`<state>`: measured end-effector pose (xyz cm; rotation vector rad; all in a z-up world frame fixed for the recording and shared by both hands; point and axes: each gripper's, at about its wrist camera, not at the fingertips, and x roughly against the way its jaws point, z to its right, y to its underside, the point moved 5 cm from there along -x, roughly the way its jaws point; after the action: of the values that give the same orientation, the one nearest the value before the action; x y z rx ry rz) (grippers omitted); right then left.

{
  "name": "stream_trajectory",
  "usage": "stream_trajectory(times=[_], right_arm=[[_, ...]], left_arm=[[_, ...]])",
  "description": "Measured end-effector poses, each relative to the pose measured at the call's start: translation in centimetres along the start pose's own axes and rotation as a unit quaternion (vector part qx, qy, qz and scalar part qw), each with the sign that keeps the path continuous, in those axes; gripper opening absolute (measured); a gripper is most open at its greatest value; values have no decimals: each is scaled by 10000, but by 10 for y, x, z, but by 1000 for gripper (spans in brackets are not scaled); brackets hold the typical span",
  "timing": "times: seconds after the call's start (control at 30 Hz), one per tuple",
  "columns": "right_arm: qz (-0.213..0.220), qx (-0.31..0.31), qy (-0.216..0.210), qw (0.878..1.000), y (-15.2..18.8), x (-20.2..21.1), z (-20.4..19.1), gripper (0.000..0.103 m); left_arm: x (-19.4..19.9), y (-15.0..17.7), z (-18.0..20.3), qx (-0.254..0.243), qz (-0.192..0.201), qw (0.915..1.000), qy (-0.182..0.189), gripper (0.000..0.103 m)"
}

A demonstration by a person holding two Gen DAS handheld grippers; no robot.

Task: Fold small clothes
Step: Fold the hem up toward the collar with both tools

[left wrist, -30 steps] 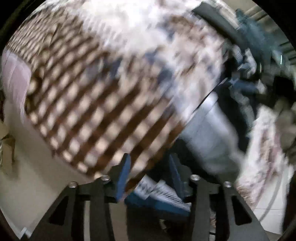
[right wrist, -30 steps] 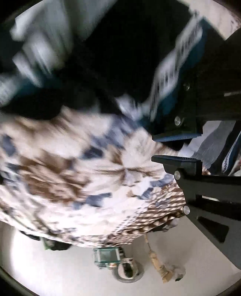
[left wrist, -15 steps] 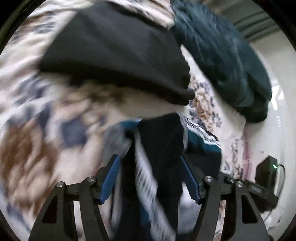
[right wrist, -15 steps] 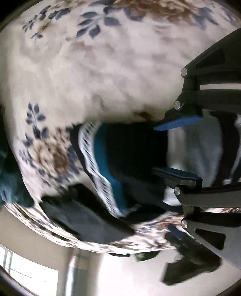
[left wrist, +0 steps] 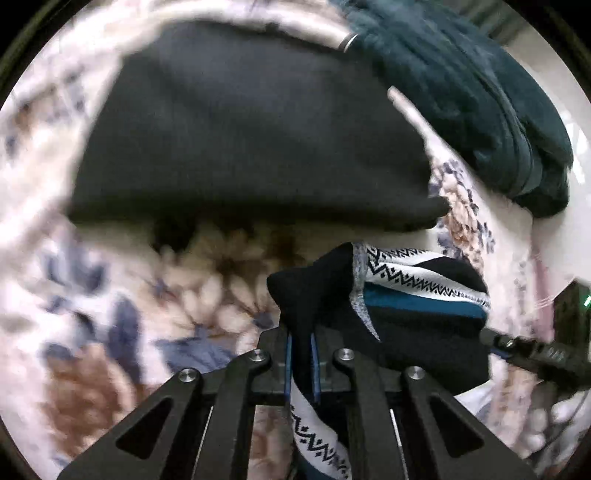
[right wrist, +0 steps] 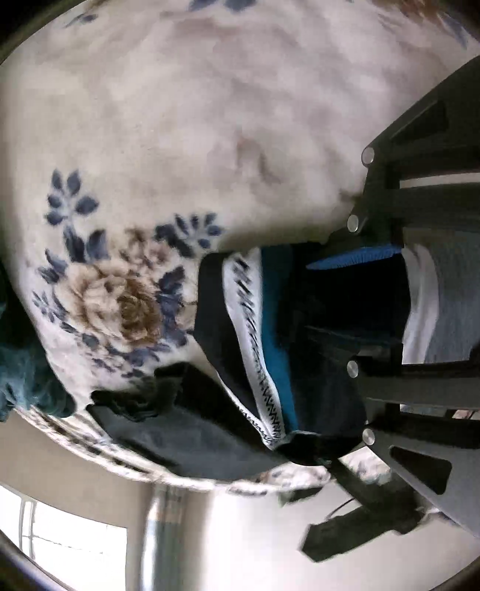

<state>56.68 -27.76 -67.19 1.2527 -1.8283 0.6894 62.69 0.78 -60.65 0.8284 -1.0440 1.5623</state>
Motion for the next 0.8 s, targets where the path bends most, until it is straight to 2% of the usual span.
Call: stream_trajectory(times=[0.03, 0.07, 0.13, 0.17, 0.2, 0.23, 0.27, 0.3, 0.33, 0.37, 0.4, 0.5, 0.57, 0.6, 0.63, 0.67, 0.7, 0.73, 0.77, 0.8], right_arm=[[-40, -29, 28, 10000, 1, 0, 1, 32], [-80, -70, 2, 9999, 2, 0, 2, 33], [-159, -126, -74, 9998, 10, 6, 5, 48], [-188, -191, -101, 9996, 15, 8, 8, 58], [-194, -253, -180, 9993, 22, 12, 12, 58], [-194, -315, -295, 9989, 30, 16, 14, 58], [-209, -381, -431, 9981, 35, 18, 15, 58], [-245, -433, -503, 9975, 39, 18, 16, 58], [-220, -445, -498, 9975, 39, 18, 16, 58], [-146, -418, -465, 9979, 36, 18, 16, 58], [-86, -412, -408, 9983, 30, 18, 16, 58], [90, -621, -434, 9971, 0, 8, 19, 58], [123, -686, -429, 9966, -21, -6, 20, 58], [133, -663, -425, 9968, -29, -13, 20, 46], [146, -614, -426, 9971, -39, -21, 17, 30], [155, -555, -380, 9976, -44, -26, 14, 10], [226, -495, -277, 9981, -50, -28, 10, 10], [341, -428, -226, 9982, -55, -27, 5, 9], [484, -381, -166, 9980, -60, -23, 1, 8], [565, -367, -136, 9976, -62, -22, -3, 8]], left_arm=[[1, 2, -3, 184, -84, 9996, 201, 12], [7, 5, -5, 251, -79, 9992, 289, 18], [24, 15, -6, 431, 1, 9979, 474, 25], [37, 22, -7, 607, 101, 9969, 499, 33], [48, 31, -6, 767, 247, 9951, 566, 50], [55, 40, -1, 828, 335, 9934, 727, 59], [60, 49, 8, 779, 358, 9930, 818, 65], [59, 57, 16, 617, 316, 9947, 759, 65], [52, 63, 24, 343, 190, 9980, 499, 65], [43, 67, 26, 93, 77, 9999, 77, 65], [34, 67, 25, -33, 23, 9998, -209, 65], [17, 48, 15, 238, -27, 9997, 7, 65], [8, 26, 11, 284, 25, 9996, -4, 65], [4, 17, 10, 325, 42, 9995, 32, 65], [-1, 8, 10, 371, 39, 9993, 96, 65], [-6, -3, 9, 405, 55, 9990, 167, 63], [-11, -10, 8, 388, 73, 9989, 232, 57], [-15, -17, 8, 344, 119, 9990, 253, 39], [-21, -24, 10, 252, 146, 9994, 195, 5], [-28, -28, 11, 170, 103, 9997, 139, 5]])
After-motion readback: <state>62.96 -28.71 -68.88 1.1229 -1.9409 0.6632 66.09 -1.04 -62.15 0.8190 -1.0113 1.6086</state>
